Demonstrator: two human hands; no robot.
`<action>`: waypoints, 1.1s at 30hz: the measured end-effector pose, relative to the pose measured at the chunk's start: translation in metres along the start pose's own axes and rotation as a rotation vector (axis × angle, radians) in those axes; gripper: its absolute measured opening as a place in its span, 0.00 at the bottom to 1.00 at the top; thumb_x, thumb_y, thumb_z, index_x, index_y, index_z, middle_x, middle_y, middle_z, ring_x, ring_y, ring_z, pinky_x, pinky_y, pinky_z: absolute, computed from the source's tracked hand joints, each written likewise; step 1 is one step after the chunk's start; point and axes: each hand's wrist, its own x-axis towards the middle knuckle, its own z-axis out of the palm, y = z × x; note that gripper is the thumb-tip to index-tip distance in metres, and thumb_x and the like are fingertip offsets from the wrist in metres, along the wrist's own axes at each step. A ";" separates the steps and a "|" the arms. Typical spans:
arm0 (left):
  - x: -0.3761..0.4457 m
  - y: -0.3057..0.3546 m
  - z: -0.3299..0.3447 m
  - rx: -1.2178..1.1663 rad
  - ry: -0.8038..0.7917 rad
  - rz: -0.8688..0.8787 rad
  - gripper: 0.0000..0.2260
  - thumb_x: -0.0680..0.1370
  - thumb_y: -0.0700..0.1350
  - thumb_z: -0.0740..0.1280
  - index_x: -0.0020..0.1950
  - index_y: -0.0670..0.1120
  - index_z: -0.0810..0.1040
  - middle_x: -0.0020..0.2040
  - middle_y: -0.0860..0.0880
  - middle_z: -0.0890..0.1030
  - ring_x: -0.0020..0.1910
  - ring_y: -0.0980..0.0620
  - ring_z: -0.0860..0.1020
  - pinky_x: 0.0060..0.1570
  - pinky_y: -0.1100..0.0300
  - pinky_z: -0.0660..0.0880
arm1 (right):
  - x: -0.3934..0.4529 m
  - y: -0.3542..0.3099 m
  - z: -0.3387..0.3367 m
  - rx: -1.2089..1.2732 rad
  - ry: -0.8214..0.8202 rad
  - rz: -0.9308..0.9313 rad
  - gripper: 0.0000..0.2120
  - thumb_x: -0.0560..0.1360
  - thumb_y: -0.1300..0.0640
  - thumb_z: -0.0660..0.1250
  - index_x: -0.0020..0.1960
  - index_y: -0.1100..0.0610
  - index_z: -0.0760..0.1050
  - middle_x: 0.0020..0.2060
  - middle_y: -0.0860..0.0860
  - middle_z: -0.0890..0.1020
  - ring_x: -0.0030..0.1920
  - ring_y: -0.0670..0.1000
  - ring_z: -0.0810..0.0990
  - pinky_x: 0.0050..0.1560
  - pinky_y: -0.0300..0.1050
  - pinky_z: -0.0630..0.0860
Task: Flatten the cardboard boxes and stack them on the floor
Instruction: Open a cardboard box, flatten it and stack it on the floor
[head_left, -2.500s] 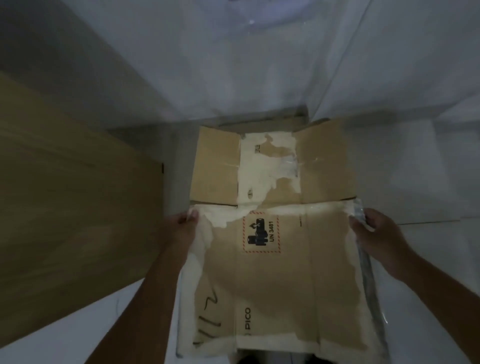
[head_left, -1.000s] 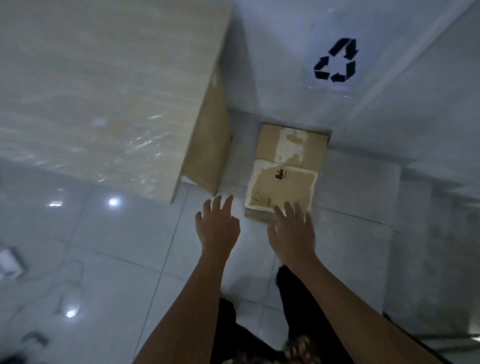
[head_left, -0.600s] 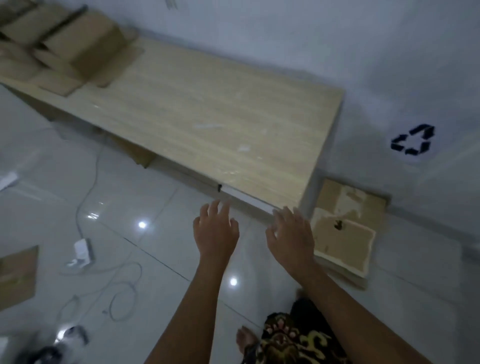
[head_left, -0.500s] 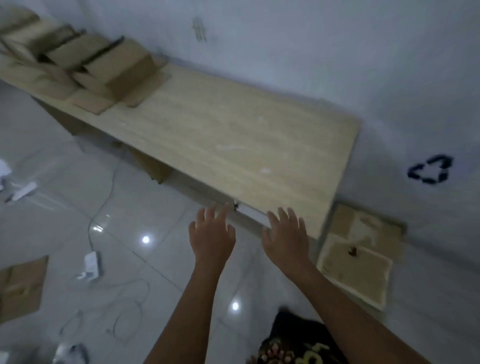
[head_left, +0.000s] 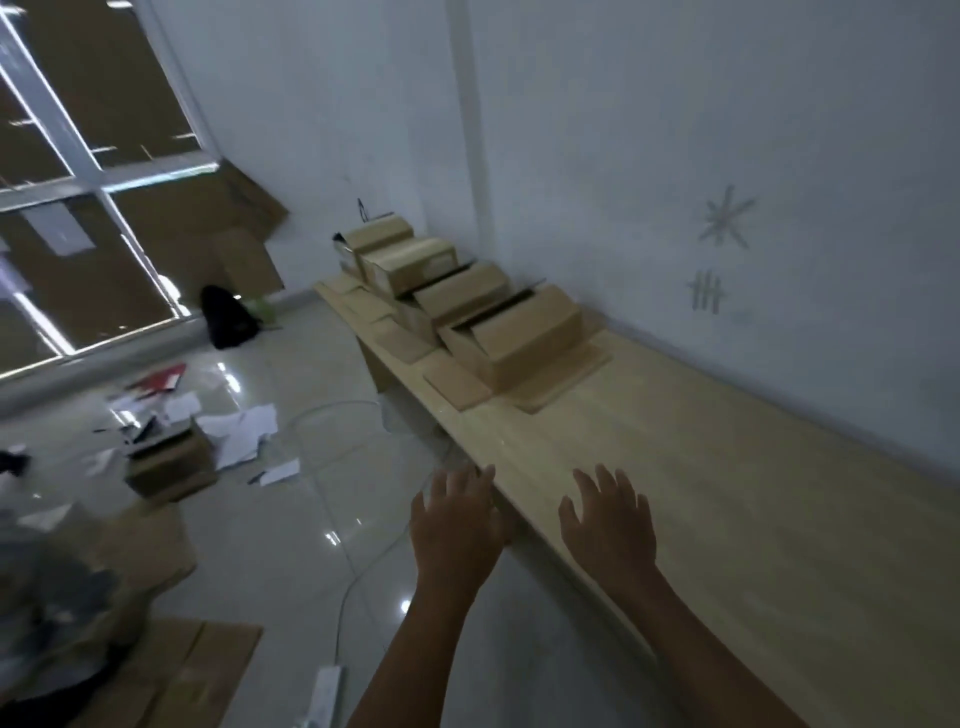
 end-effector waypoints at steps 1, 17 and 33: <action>0.025 -0.012 0.000 -0.013 0.007 -0.016 0.25 0.79 0.57 0.62 0.76 0.59 0.65 0.75 0.53 0.70 0.76 0.48 0.65 0.67 0.46 0.68 | 0.023 -0.013 0.002 -0.009 -0.006 -0.006 0.26 0.81 0.43 0.52 0.77 0.47 0.60 0.79 0.50 0.59 0.79 0.55 0.52 0.77 0.58 0.51; 0.463 -0.165 0.089 -0.095 -0.088 0.243 0.26 0.81 0.57 0.58 0.79 0.59 0.58 0.80 0.54 0.61 0.79 0.47 0.59 0.69 0.46 0.66 | 0.417 -0.174 0.081 -0.109 0.042 0.145 0.28 0.79 0.40 0.52 0.73 0.54 0.66 0.71 0.56 0.70 0.73 0.60 0.65 0.69 0.56 0.67; 0.682 -0.101 0.220 -0.358 -0.474 0.361 0.44 0.71 0.75 0.50 0.82 0.53 0.53 0.80 0.45 0.61 0.78 0.39 0.61 0.73 0.41 0.63 | 0.563 -0.193 0.143 -0.018 -0.059 0.476 0.41 0.77 0.35 0.56 0.80 0.56 0.46 0.78 0.59 0.53 0.77 0.64 0.54 0.73 0.58 0.63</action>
